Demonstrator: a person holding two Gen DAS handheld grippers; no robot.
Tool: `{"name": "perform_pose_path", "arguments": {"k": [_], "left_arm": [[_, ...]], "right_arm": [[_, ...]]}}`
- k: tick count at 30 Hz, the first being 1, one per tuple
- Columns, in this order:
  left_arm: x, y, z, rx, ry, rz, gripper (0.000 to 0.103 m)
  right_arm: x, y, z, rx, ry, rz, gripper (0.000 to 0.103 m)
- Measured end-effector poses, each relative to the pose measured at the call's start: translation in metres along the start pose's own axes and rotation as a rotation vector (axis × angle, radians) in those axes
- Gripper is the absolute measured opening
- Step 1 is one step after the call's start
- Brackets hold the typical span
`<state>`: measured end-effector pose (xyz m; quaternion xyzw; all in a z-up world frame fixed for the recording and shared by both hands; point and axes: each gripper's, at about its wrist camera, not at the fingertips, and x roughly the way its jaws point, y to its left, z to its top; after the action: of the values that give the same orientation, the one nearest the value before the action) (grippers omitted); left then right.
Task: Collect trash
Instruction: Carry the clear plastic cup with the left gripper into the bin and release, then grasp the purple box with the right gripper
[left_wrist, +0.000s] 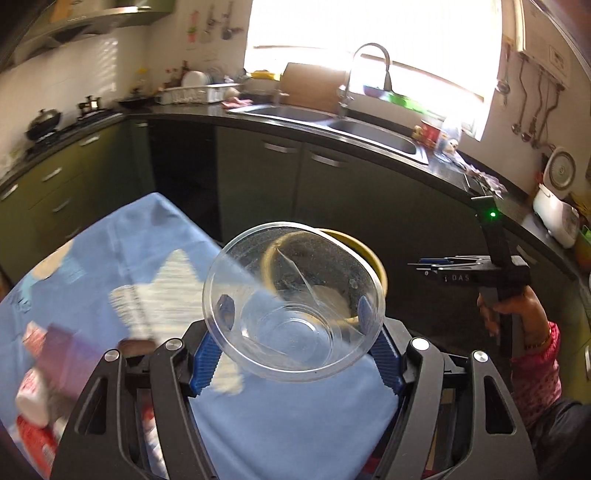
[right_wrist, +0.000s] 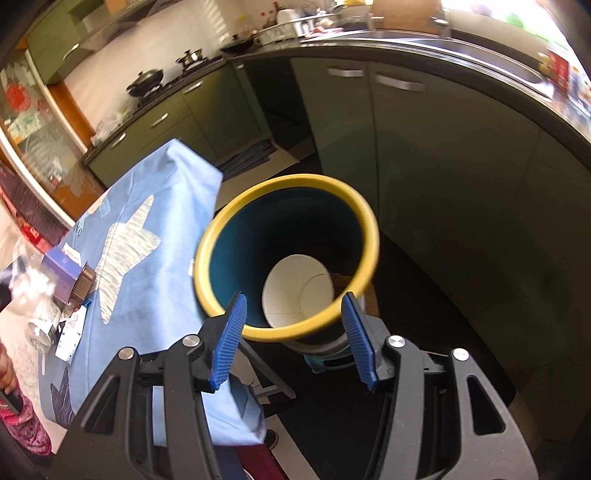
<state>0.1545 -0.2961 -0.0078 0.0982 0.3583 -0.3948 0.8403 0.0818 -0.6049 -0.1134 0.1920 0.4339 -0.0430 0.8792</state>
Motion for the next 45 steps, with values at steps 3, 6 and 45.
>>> {"name": "perform_pose_path", "arguments": {"k": [3,6,45], "left_arm": [[0.050,-0.020,0.021,0.029,0.041,-0.041,0.069],[0.103,-0.037,0.035,0.058,0.087,-0.043,0.069],[-0.155,0.208,-0.075,-0.315,-0.251,0.518,0.092]], "right_arm": [[-0.003,-0.019,-0.004,0.033,-0.012,-0.001,0.051],[-0.002,-0.036,-0.007,0.063,-0.012,0.006,0.052],[0.060,0.224,0.012,-0.377,0.092,0.232,0.061]]}}
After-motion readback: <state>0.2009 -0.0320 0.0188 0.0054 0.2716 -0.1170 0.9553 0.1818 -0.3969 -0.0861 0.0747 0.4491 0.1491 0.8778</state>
